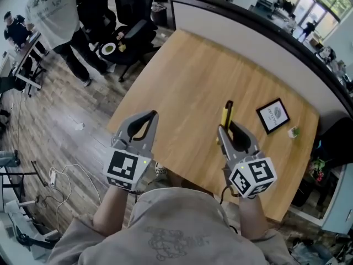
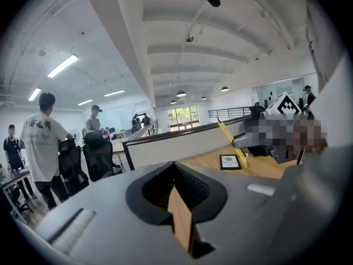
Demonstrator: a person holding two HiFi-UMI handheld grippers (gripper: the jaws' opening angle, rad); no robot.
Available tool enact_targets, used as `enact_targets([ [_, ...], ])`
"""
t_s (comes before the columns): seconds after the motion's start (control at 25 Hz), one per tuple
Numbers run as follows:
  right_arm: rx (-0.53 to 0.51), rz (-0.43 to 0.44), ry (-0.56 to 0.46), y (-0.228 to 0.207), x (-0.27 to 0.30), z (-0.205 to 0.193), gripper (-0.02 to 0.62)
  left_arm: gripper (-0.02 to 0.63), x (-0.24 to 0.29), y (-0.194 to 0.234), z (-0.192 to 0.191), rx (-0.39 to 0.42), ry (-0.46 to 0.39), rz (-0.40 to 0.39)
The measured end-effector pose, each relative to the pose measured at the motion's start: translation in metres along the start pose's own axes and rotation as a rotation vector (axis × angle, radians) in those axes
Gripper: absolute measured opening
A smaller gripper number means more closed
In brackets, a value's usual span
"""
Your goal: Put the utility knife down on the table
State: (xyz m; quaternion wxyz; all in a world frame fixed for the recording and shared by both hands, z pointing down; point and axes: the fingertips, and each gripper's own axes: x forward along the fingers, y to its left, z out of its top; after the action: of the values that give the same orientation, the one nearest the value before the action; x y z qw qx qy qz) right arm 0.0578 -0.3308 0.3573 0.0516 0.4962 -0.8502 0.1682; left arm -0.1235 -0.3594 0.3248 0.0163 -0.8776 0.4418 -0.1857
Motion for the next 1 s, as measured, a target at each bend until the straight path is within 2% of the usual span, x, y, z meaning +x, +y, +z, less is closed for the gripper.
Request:
enact_targets([
  [0.2, -0.074, -0.072, 0.048, 0.004, 0.022, -0.012, 0.123, 0.002, 0.018, 0.016, -0.021, -0.009, 0.026, -0.051],
  [0.44, -0.045, -0.086, 0.109, 0.011, 0.065, -0.033, 0.123, 0.002, 0.039, 0.044, -0.053, -0.035, 0.078, -0.094],
  [0.56, -0.054, -0.105, 0.158, 0.007, 0.090, -0.049, 0.123, 0.002, 0.050, 0.054, -0.067, -0.089, 0.093, -0.131],
  [0.68, -0.059, -0.123, 0.213, 0.000, 0.118, -0.071, 0.123, 0.002, 0.065, 0.065, -0.085, -0.114, 0.122, -0.146],
  [1.0, 0.028, -0.150, 0.386, -0.020, 0.175, -0.152, 0.123, 0.002, 0.099, 0.080, -0.139, -0.133, 0.219, -0.186],
])
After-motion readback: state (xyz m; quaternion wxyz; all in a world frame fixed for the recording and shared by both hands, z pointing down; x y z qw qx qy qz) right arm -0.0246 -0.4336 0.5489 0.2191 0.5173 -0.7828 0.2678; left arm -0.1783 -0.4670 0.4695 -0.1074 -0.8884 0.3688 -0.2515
